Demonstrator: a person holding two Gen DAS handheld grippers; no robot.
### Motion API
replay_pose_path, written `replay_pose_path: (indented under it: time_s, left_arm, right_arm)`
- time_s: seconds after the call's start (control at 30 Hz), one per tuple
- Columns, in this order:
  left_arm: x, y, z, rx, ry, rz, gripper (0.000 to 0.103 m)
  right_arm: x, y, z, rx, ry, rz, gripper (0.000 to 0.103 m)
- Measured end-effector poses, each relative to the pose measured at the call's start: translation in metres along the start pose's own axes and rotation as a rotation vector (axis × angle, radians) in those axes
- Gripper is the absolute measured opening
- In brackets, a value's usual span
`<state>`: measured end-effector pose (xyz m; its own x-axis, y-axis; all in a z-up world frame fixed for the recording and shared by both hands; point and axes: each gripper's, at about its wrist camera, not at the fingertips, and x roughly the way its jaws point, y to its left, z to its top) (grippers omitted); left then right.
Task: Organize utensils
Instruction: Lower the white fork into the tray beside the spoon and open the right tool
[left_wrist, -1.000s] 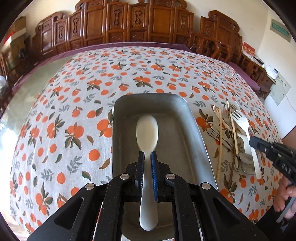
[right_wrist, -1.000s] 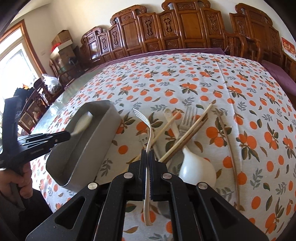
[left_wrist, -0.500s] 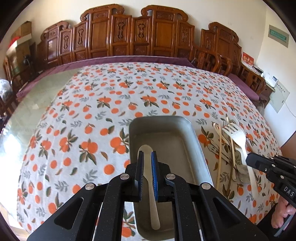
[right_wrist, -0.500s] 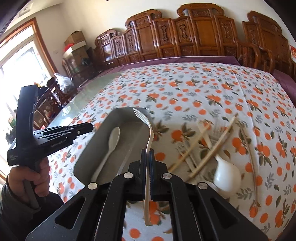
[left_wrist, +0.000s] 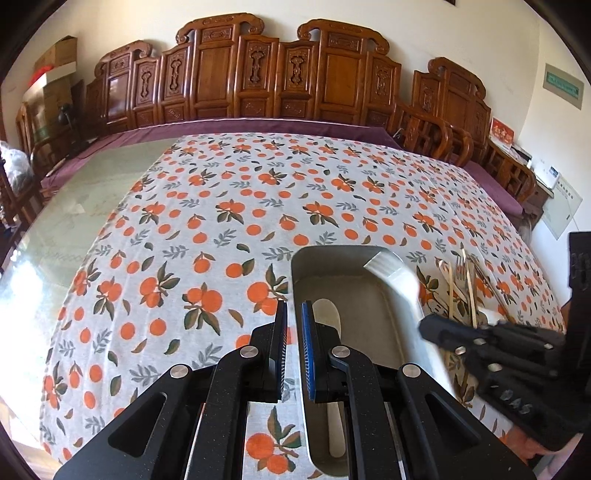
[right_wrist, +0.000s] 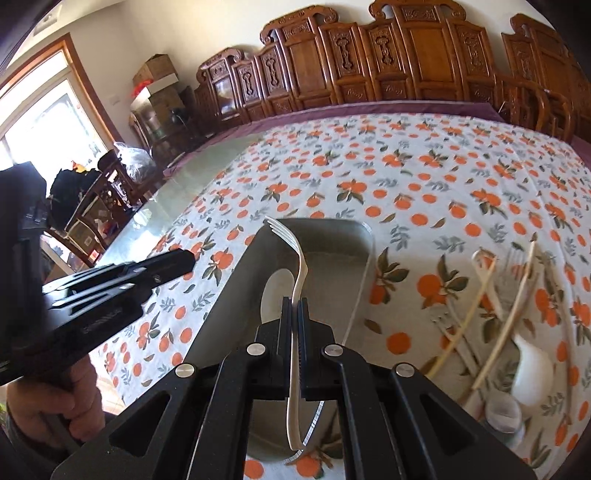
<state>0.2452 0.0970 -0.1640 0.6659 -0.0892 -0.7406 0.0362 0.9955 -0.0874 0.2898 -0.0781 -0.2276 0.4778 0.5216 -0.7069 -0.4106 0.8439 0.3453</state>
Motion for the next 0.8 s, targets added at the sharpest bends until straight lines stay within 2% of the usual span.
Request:
replay_pose_path:
  time_s: [0.2,0.37,0.47,0.53,0.6,0.73,0.8]
  left_arm:
    - [-0.001,0.000,0.000,-0.002,0.001,-0.004,0.007]
    - [-0.002,-0.006,-0.001,0.007,0.000,-0.017,0.009]
    - [-0.003,-0.014,-0.002,0.021,-0.002,-0.026,0.020]
    - [-0.003,-0.021,-0.001,0.025,-0.003,-0.038,0.040]
    - [-0.005,-0.028,-0.001,0.029,-0.008,-0.056,0.053]
    - [-0.007,-0.046,-0.001,0.055,-0.018,-0.091,0.067]
    - [-0.007,-0.054,-0.001,0.069,-0.017,-0.102,0.069]
  right_arm:
    - [0.009,-0.001,-0.006,0.023,0.028,0.015,0.008]
    - [-0.015,-0.012,-0.003,0.001,-0.012,0.001,0.008]
    - [-0.038,-0.026,-0.001,-0.033,-0.043,-0.036,0.008]
    - [-0.056,-0.038,0.001,-0.057,-0.060,-0.080,0.008]
    - [-0.073,-0.053,0.000,-0.078,-0.075,-0.121,0.008]
    - [-0.095,-0.081,-0.003,-0.117,-0.086,-0.220,0.008]
    - [-0.102,-0.096,-0.006,-0.113,-0.088,-0.255,0.008]
